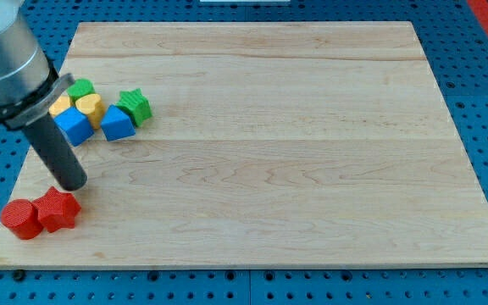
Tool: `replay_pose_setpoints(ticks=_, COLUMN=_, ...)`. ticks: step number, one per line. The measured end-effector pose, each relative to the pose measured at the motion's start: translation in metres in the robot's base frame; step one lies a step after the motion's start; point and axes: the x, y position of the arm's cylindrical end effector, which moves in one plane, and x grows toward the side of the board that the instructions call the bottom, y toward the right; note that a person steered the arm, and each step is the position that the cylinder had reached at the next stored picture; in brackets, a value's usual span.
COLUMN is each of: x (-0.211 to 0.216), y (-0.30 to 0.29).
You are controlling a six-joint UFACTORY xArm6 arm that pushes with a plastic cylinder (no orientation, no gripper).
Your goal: Separate yellow heart from group of blocks
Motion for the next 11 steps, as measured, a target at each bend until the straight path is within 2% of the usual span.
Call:
replay_pose_setpoints(ticks=1, x=-0.025, y=-0.006)
replay_pose_setpoints(ticks=3, x=-0.025, y=-0.087)
replay_pose_setpoints(ticks=4, x=-0.028, y=-0.088)
replay_pose_setpoints(ticks=5, x=-0.049, y=-0.087)
replay_pose_setpoints(ticks=6, x=-0.097, y=-0.087)
replay_pose_setpoints(ticks=7, x=-0.121, y=-0.070)
replay_pose_setpoints(ticks=8, x=-0.121, y=-0.033)
replay_pose_setpoints(ticks=9, x=-0.121, y=-0.037)
replay_pose_setpoints(ticks=10, x=-0.118, y=-0.065)
replay_pose_setpoints(ticks=11, x=-0.101, y=-0.067)
